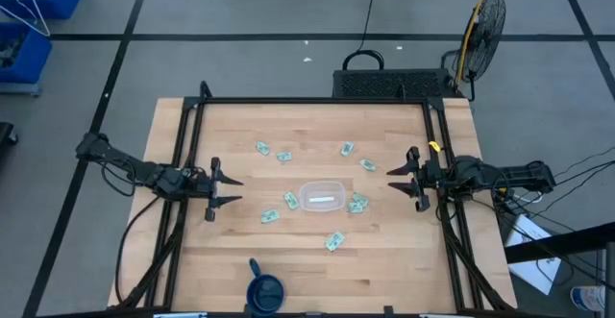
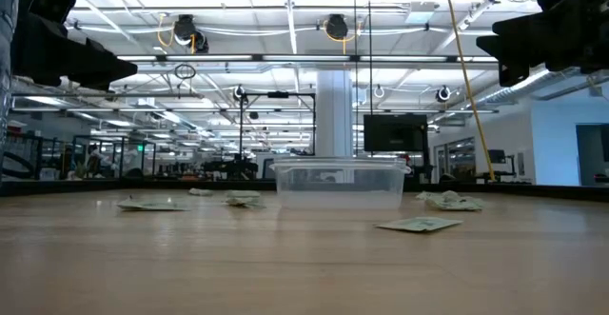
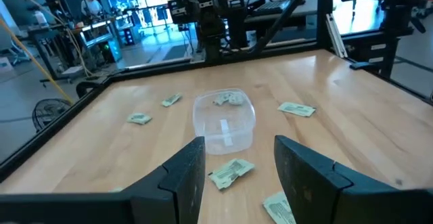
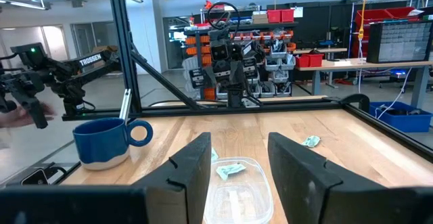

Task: Pick and place Stevia / Truvia into bins
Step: Put the stevia packet into the transparent container

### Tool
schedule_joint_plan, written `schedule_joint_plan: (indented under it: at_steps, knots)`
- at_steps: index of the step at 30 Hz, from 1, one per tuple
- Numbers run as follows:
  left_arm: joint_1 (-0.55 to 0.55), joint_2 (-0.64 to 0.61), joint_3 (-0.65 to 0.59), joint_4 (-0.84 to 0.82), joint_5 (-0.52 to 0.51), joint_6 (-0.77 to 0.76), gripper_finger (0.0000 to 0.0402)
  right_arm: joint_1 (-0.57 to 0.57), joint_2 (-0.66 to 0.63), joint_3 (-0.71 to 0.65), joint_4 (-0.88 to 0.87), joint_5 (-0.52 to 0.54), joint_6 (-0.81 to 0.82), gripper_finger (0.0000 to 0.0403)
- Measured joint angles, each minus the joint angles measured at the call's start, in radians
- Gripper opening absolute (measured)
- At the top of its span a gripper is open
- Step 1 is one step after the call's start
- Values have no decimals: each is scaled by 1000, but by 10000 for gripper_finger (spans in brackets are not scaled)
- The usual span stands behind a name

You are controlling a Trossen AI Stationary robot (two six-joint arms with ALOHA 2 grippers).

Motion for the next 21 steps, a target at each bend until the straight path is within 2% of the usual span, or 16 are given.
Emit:
schedule_joint_plan:
  at_steps: [5, 11, 21]
  knots:
    - [0, 0, 0, 50, 0, -42, 182, 0, 0, 0, 0, 0, 0, 141]
    - [0, 0, 0, 131, 1, -230, 182, 0, 0, 0, 0, 0, 0, 141]
    - [0, 0, 0, 171, 1, -255, 182, 0, 0, 0, 0, 0, 0, 141]
